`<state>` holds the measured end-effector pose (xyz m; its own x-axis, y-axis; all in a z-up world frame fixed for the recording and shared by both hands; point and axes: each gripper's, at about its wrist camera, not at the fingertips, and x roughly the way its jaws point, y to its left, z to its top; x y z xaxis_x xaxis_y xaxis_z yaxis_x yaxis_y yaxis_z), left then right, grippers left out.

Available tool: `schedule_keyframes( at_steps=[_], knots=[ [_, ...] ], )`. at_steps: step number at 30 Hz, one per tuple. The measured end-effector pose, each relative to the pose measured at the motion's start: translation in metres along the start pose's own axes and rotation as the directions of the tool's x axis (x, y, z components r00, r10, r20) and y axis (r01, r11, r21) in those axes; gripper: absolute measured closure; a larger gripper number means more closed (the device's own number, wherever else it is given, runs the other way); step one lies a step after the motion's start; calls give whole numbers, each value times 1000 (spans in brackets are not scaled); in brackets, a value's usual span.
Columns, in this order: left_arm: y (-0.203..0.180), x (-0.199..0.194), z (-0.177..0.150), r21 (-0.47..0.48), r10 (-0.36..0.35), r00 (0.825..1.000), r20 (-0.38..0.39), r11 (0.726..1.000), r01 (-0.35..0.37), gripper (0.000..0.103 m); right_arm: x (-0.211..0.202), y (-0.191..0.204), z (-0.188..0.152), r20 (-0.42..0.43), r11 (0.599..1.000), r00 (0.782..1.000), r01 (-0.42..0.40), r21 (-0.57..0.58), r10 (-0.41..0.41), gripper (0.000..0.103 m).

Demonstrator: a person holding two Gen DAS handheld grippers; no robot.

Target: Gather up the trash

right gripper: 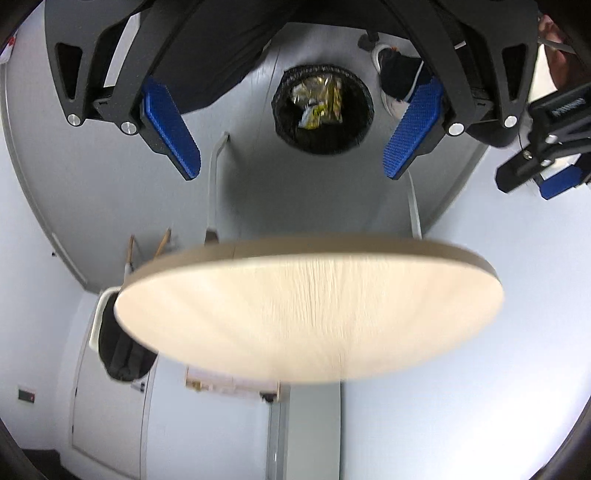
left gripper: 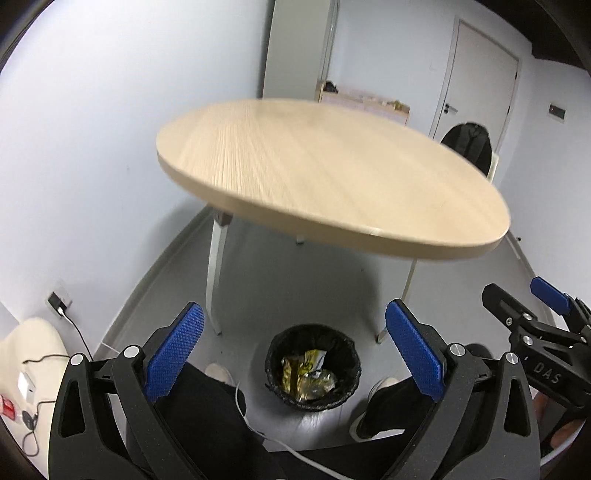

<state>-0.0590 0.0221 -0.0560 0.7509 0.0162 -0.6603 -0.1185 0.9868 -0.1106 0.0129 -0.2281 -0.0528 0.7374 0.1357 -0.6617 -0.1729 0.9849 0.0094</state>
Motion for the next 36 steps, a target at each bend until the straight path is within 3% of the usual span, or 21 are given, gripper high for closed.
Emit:
schedule_keyframes(
  at_steps=[8,18,36],
  knots=[
    [-10,-33,17,26,-5,999,54,1000,3,6,-55,-3,27,103,1000,994,-24,-3,24,8],
    [-21,-32,14,82,-40,999,30,996,37,6,-50,-19,24,51,999,999,-15,47,13,8],
    [-36,-22,8,112,-40,999,11,993,39,6,-53,-27,21,45,999,999,8,51,-10,8]
  ],
)
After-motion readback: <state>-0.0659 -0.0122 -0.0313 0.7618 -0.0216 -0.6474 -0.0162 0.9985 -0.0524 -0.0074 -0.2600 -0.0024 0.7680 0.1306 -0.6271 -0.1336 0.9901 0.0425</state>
